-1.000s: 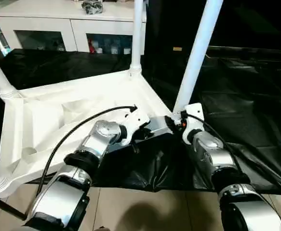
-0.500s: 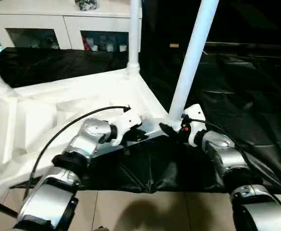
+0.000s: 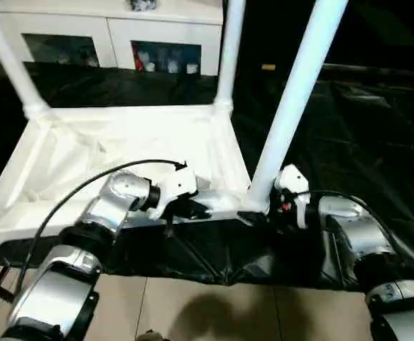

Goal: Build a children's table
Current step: Rotate leg to tighten

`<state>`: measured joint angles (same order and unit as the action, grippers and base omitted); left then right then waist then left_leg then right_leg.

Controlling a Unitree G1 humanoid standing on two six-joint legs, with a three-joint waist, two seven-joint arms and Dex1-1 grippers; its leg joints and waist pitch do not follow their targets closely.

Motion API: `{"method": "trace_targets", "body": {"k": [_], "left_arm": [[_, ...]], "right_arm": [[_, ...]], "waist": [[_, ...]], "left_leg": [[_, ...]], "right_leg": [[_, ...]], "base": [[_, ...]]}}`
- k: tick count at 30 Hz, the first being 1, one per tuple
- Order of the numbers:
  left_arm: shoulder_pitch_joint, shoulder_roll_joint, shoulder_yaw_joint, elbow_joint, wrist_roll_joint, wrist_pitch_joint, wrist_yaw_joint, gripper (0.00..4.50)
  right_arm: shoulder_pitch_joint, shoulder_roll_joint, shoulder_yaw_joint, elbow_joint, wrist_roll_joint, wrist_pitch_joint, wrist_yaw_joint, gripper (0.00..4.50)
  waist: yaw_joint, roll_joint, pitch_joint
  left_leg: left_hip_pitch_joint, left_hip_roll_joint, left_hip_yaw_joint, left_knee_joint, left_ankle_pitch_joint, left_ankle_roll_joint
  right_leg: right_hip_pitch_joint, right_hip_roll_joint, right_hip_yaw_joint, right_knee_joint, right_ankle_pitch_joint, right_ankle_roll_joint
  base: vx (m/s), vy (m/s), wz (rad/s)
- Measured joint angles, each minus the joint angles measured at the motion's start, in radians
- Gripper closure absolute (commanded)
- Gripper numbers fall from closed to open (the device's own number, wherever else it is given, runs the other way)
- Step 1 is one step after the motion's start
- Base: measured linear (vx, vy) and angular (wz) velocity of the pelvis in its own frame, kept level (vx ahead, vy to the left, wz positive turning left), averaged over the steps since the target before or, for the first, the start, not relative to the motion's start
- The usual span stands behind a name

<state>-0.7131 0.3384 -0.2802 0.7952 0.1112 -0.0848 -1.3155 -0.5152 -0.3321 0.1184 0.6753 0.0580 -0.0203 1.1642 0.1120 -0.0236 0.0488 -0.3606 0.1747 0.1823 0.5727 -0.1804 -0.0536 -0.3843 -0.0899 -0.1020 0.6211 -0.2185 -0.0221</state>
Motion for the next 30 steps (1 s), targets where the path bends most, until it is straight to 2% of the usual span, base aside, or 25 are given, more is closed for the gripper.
{"method": "trace_targets", "body": {"k": [1, 8, 16, 19, 20, 25, 28, 30], "left_arm": [[0.003, 0.008, -0.002, -0.01, 0.0, 0.003, -0.013, 4.5], [0.014, 0.037, -0.012, -0.052, -0.002, 0.016, -0.069, 4.5], [0.016, 0.032, -0.013, -0.056, -0.004, 0.025, -0.052, 4.5], [0.009, 0.005, -0.004, -0.036, 0.01, 0.044, 0.038, 4.5], [-0.009, -0.017, 0.006, -0.01, 0.028, 0.062, 0.109, 4.5], [-0.035, -0.084, 0.011, 0.02, 0.042, 0.115, 0.256, 4.5], [-0.047, -0.121, 0.014, 0.032, 0.048, 0.133, 0.324, 4.5], [-0.061, -0.167, 0.037, 0.056, 0.06, 0.161, 0.426, 4.5]], "right_arm": [[0.006, -0.001, 0.002, -0.009, 0.01, 0.008, 0.007, 1.3], [0.036, -0.004, 0.012, -0.074, 0.025, 0.045, 0.045, 1.68], [0.052, 0.002, 0.012, -0.106, 0.026, 0.068, 0.026, 1.74], [0.049, 0.03, -0.015, -0.084, 0.015, 0.078, -0.095, 1.74], [0.028, 0.072, -0.044, -0.045, 0.002, 0.079, -0.211, 1.75], [-0.024, 0.153, -0.111, 0.044, -0.012, 0.085, -0.485, 1.75], [-0.053, 0.187, -0.14, 0.08, -0.012, 0.089, -0.613, 1.76], [-0.112, 0.259, -0.193, 0.152, -0.011, 0.091, -0.805, 1.76]], "waist": [[0.0, 0.0, 0.0], [0.001, 0.0, 0.0], [0.003, 0.0, 0.0], [0.0, 0.0, 0.0], [-0.004, -0.002, 0.0], [-0.024, -0.003, 0.001], [-0.025, -0.004, 0.001], [-0.028, -0.003, 0.001]], "left_leg": [[0.0, 0.0, 0.0, 0.0, 0.0, 0.0], [-0.003, 0.0, 0.0, 0.001, -0.001, 0.001], [-0.004, 0.0, 0.0, 0.003, -0.001, 0.002], [-0.003, 0.001, 0.002, 0.005, -0.002, 0.001], [-0.002, 0.001, 0.002, 0.007, -0.001, 0.0], [-0.003, 0.001, 0.003, 0.008, -0.001, 0.0], [-0.004, 0.001, 0.003, 0.008, -0.001, 0.0], [-0.005, 0.001, 0.004, 0.007, -0.001, 0.001]], "right_leg": [[0.0, 0.0, 0.0, 0.0, 0.0, 0.0], [-0.001, 0.0, 0.0, 0.0, 0.0, 0.0], [-0.001, 0.0, 0.0, 0.0, 0.0, 0.0], [0.0, -0.001, 0.001, 0.003, 0.0, 0.0], [0.0, -0.001, 0.001, 0.005, 0.001, 0.0], [0.0, -0.001, 0.003, 0.004, 0.003, -0.001], [-0.001, -0.001, 0.003, 0.003, 0.003, -0.001], [-0.003, -0.001, 0.003, 0.003, 0.003, -0.001]], "base": [[0.0, 0.0, 0.0], [0.0, 0.0, 0.0], [0.0, 0.0, 0.0], [0.0, 0.0, 0.0], [0.0, 0.0, 0.0], [0.0, 0.0, 0.0], [0.0, 0.0, 0.0], [0.0, 0.0, 0.0]]}}
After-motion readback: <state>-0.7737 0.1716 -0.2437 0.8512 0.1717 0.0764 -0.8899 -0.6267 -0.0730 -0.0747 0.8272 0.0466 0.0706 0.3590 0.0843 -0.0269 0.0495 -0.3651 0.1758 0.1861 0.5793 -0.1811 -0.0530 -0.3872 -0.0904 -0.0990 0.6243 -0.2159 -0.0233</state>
